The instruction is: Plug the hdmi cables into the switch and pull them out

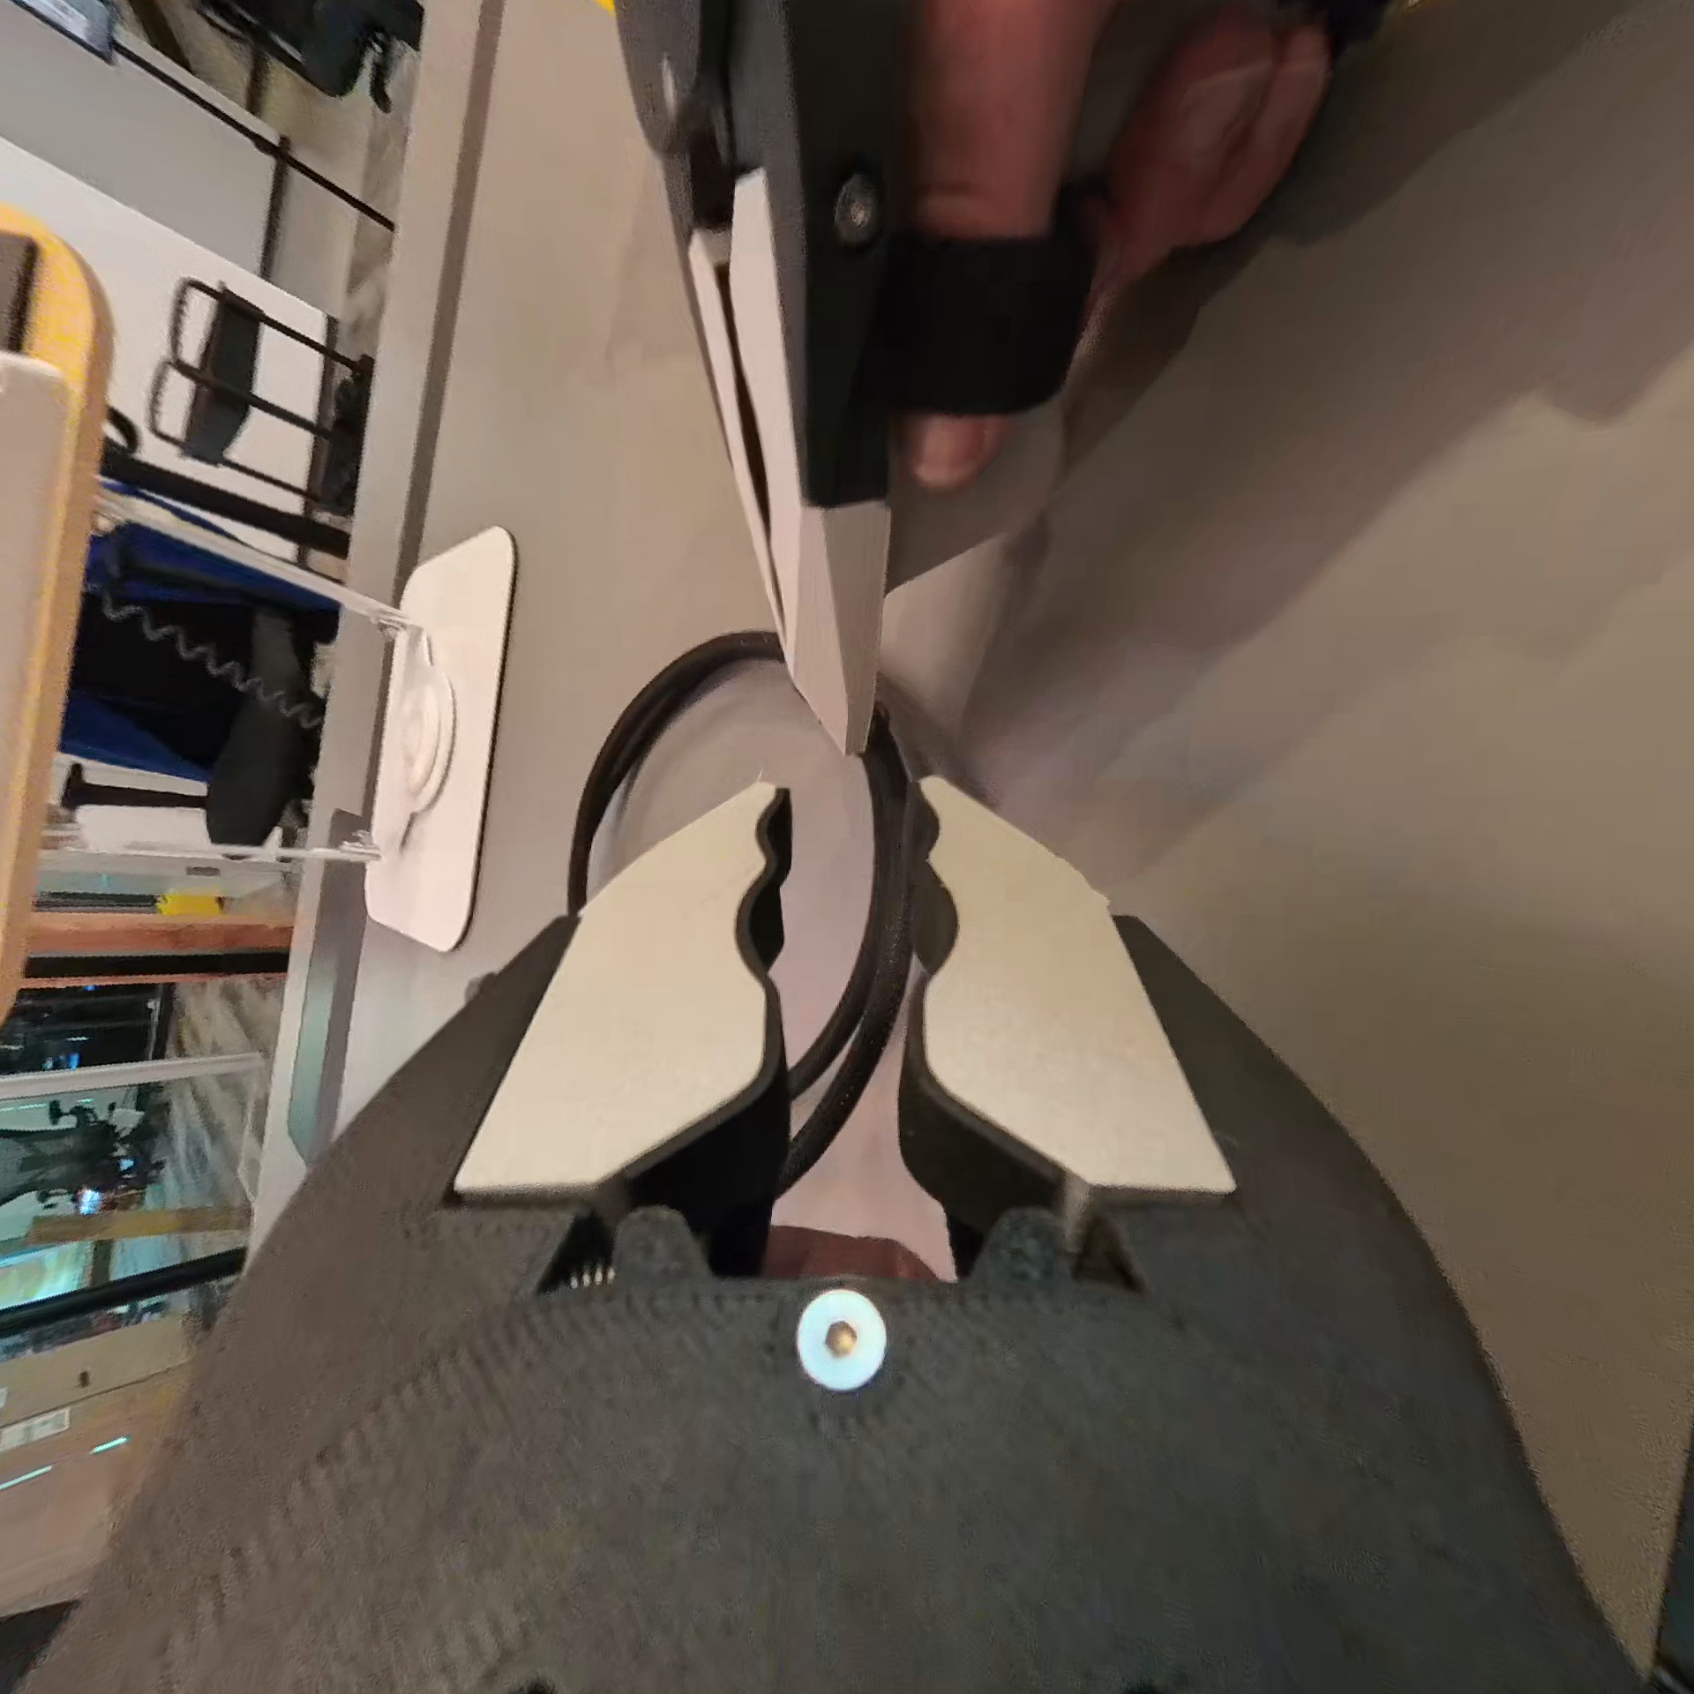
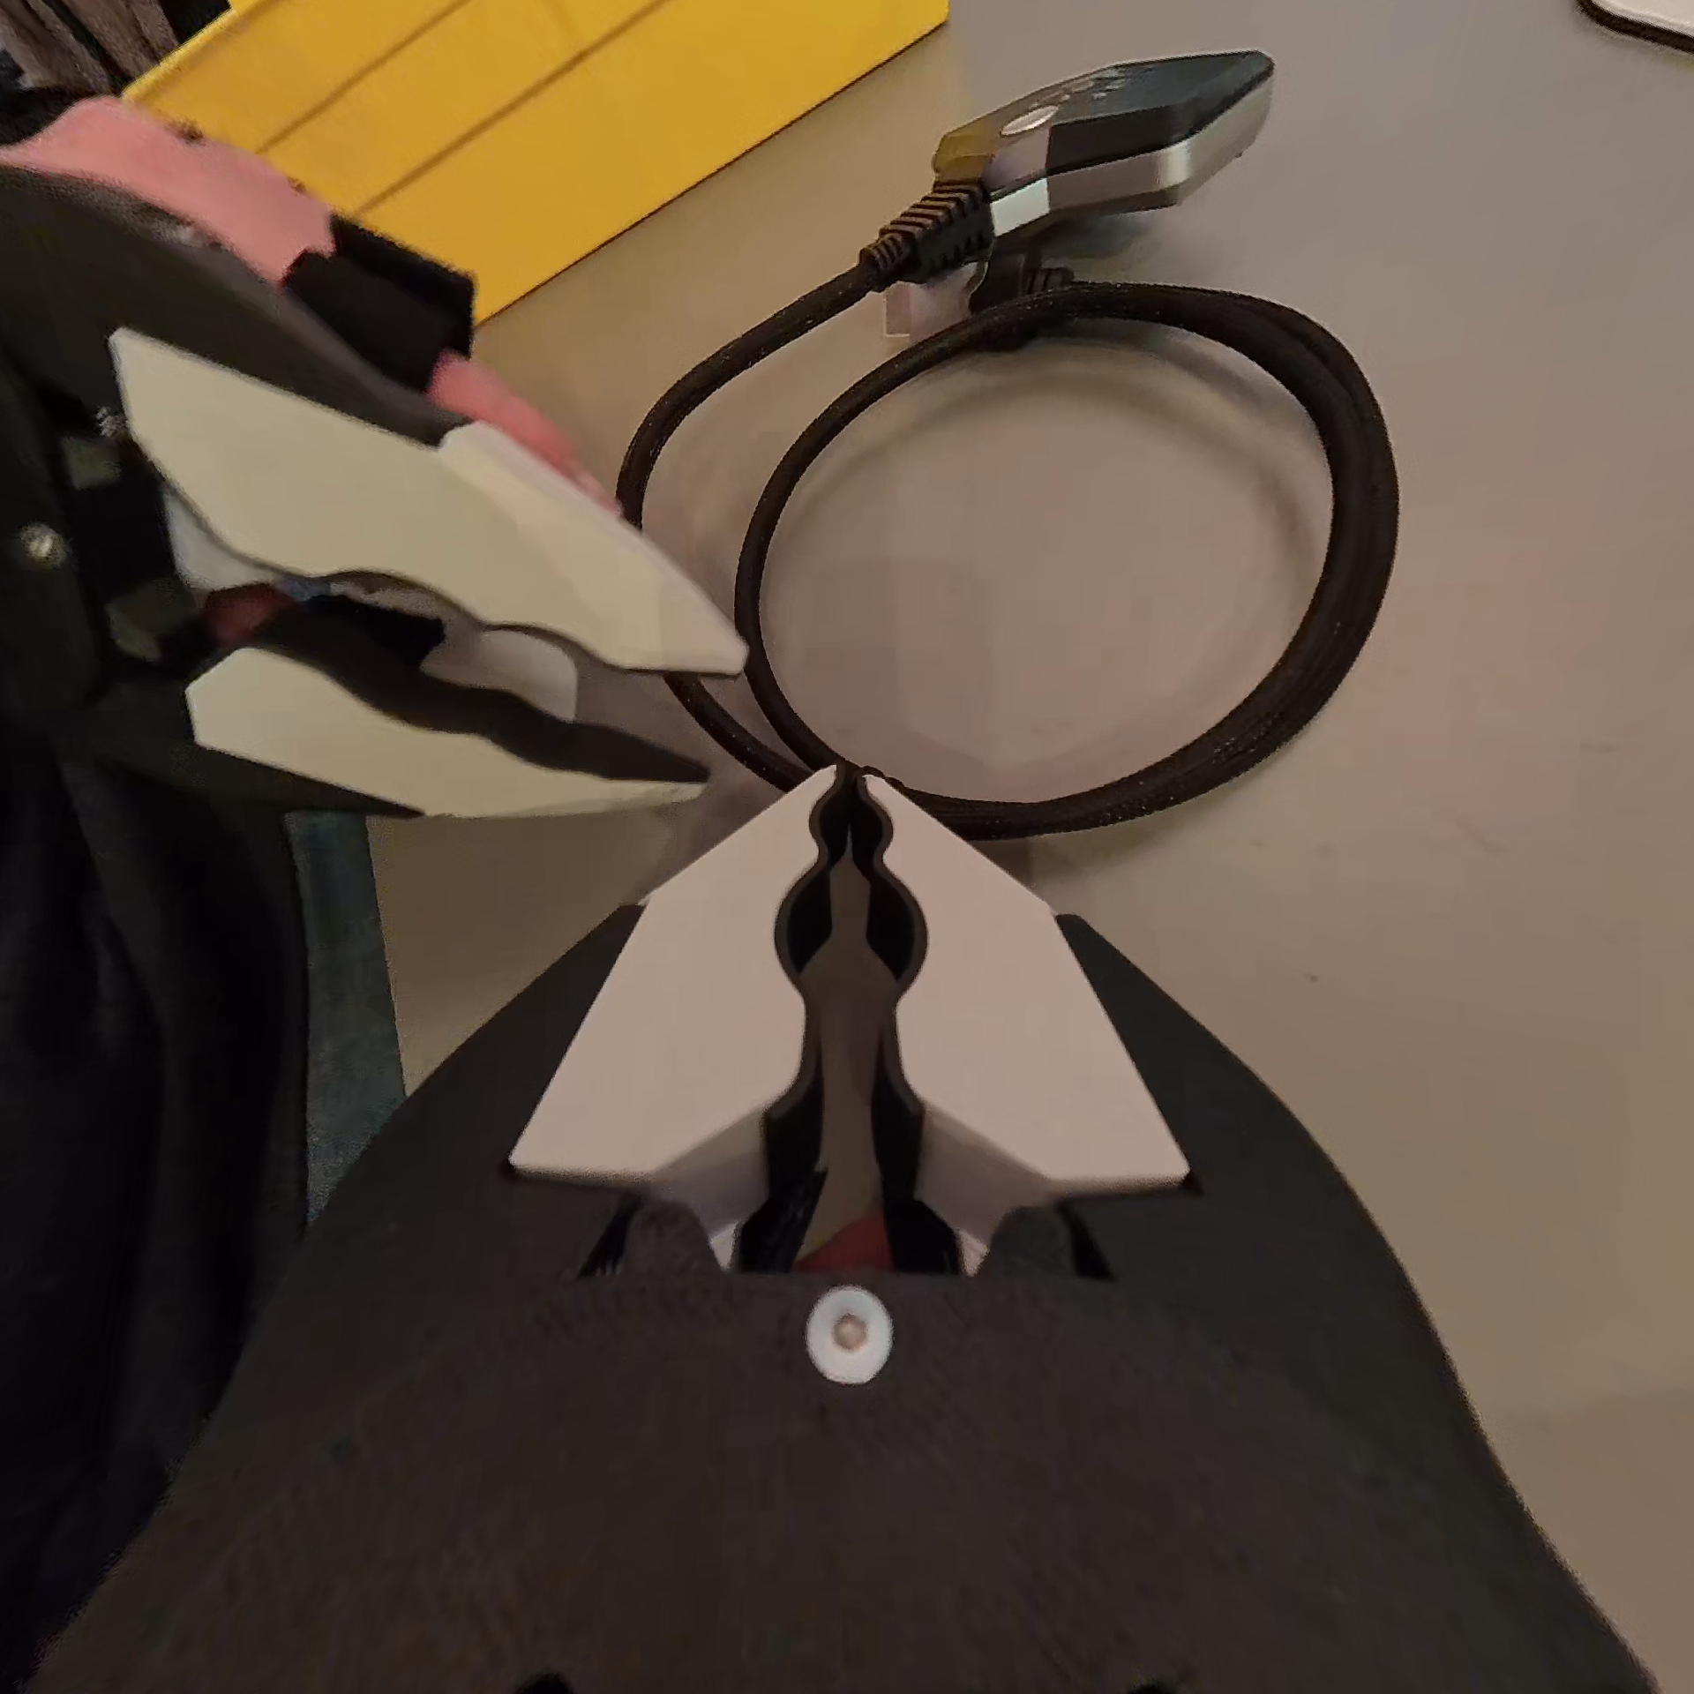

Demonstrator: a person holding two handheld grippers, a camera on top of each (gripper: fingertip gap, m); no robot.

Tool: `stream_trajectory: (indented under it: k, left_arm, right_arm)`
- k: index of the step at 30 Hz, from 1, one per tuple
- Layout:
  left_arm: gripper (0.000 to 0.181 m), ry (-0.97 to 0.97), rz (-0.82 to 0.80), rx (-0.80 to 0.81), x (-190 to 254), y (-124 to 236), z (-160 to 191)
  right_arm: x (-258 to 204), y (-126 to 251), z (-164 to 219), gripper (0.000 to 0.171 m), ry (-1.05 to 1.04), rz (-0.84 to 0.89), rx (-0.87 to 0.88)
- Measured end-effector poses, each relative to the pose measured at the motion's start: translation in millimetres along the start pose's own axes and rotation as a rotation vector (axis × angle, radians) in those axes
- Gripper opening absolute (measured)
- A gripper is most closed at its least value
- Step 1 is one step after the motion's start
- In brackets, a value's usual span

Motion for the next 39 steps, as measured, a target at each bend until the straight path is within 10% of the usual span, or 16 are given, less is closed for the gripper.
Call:
stream_trajectory:
  k: [26,39]
  left_arm:
    - [0.002,0.165,0.174,-0.050,4.3,-25.0,18.7]
    - [0.005,0.146,0.115,-0.061,7.3,-30.8,13.0]
  right_arm:
    - [-4.9,10.0,8.9,0.042,0.135,0.338,0.022]
    - [0.1,-0.7,3.6,0.017,0.048,0.398,0.013]
Point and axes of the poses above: each gripper's, where its closed fingertips meet, y back along the fingers, z out of its underside, x = y × z across the jaws, the point moved 6 cm from there along y, back along the fingers, and after that the axes turned 11 degrees about z, right-handed, at the moved point
